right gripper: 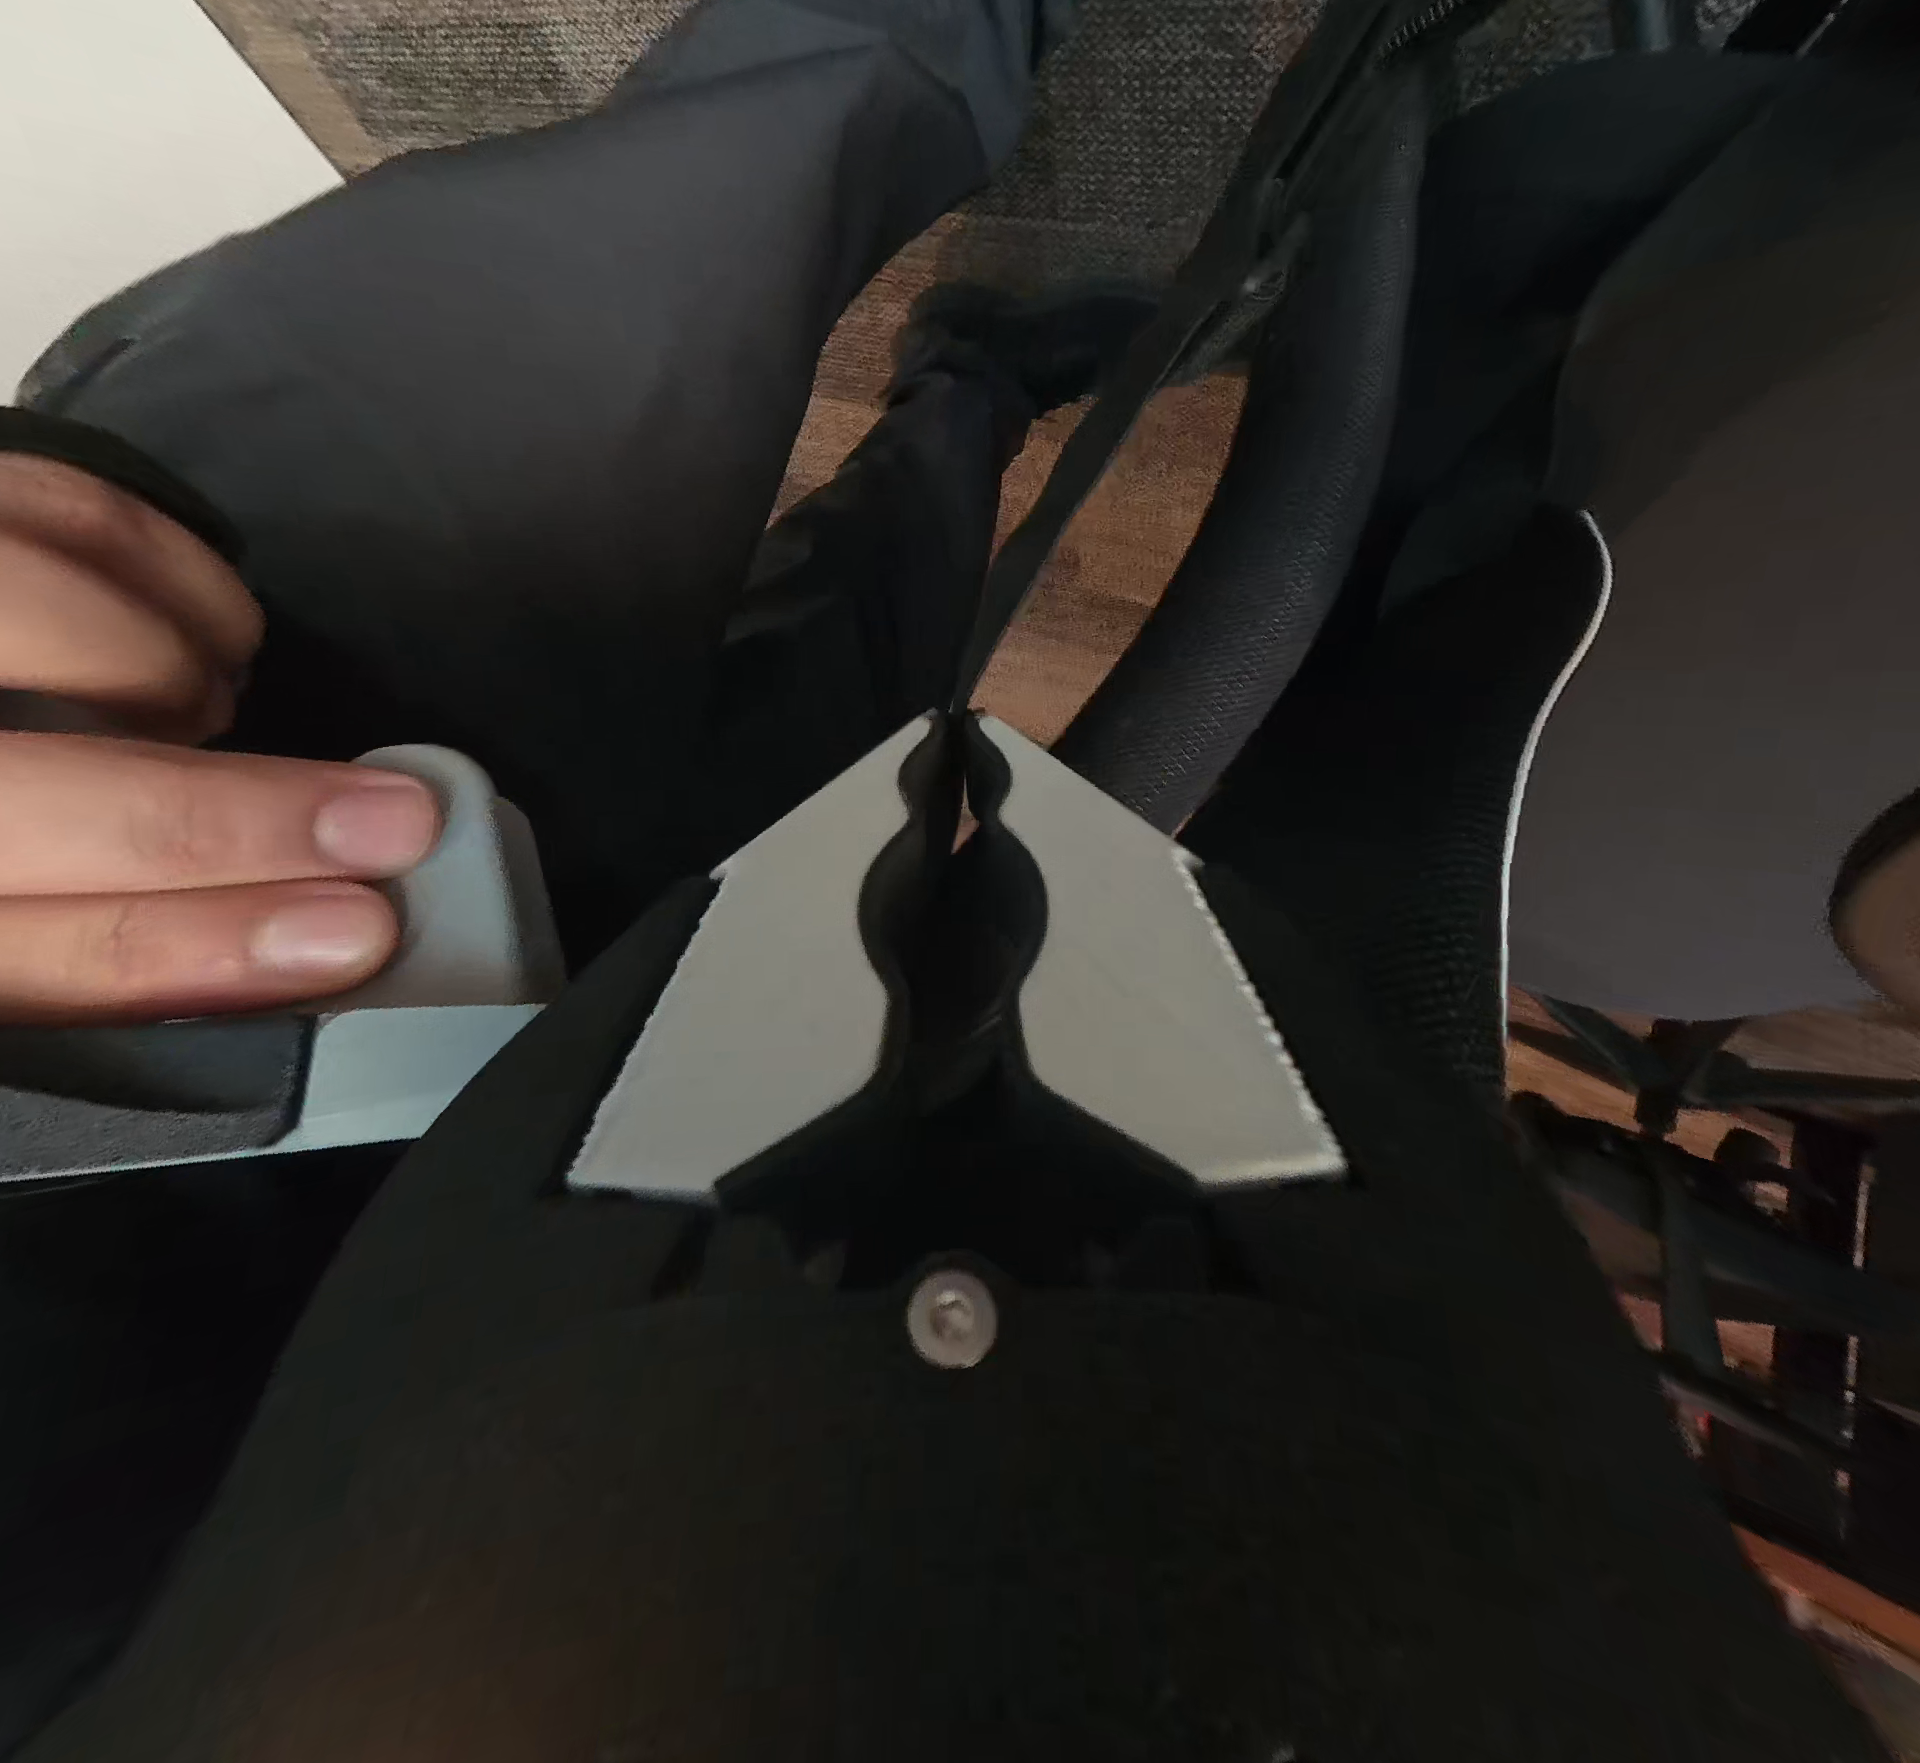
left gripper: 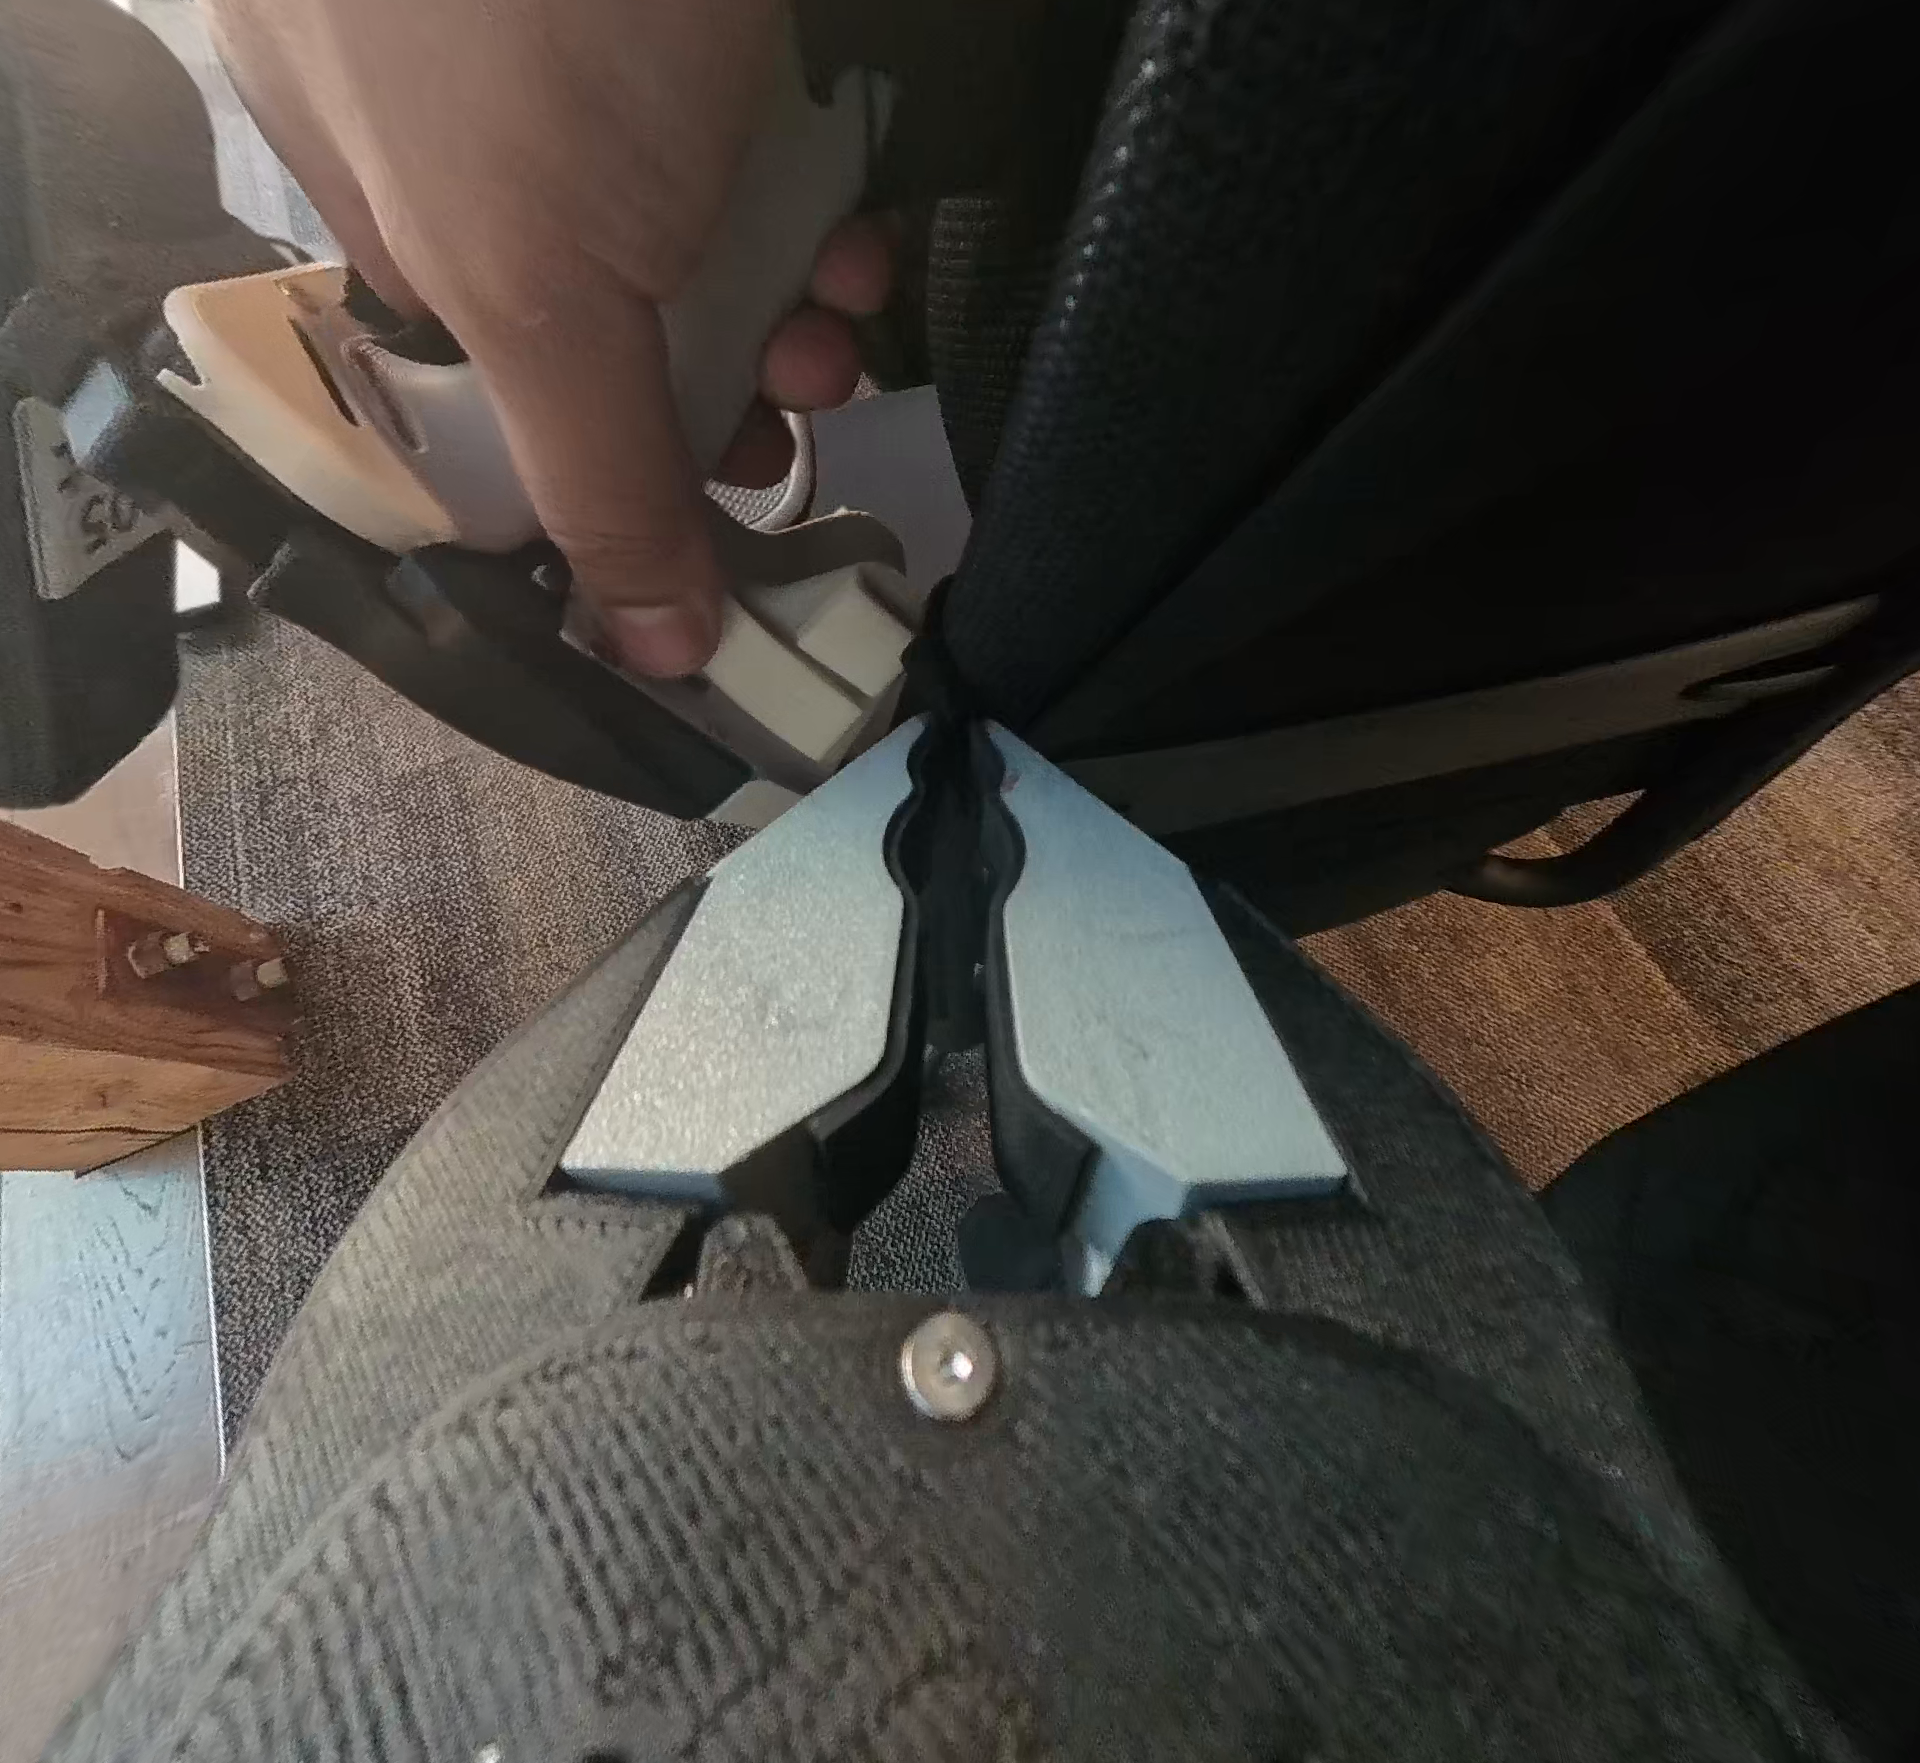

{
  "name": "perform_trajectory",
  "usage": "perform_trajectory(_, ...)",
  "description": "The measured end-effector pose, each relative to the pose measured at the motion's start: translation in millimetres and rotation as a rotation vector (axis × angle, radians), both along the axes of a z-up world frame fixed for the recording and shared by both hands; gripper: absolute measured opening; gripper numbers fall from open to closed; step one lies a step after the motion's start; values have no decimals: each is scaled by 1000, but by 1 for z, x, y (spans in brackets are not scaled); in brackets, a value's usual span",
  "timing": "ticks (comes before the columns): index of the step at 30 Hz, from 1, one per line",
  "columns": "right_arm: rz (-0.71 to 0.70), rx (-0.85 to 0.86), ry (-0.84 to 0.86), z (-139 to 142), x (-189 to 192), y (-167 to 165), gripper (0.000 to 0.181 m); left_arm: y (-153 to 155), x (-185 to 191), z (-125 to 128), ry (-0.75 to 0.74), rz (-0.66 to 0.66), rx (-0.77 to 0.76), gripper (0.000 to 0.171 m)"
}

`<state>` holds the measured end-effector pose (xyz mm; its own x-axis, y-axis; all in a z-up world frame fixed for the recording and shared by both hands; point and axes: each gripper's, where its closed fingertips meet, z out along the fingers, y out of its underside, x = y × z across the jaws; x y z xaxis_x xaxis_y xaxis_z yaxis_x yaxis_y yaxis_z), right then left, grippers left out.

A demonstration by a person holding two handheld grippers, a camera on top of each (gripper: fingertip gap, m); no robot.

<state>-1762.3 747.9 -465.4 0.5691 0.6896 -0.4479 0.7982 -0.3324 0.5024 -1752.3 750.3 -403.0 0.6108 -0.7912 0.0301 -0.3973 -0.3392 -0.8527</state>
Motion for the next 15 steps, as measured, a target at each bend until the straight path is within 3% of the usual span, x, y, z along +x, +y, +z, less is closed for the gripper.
perform_trajectory(7, -136, -95, 217, 26, -38, -18, 0, -23, -27, 7, -43, -90, -78, 3)
perform_trajectory(11, -108, -185, 309, 44, -50, -38, 0, -29, -83, -4, -25, -142, -146, 24)
perform_trajectory(15, -32, -232, 342, 52, -53, -58, 0, -27, -107, -23, -23, -272, -294, 41)
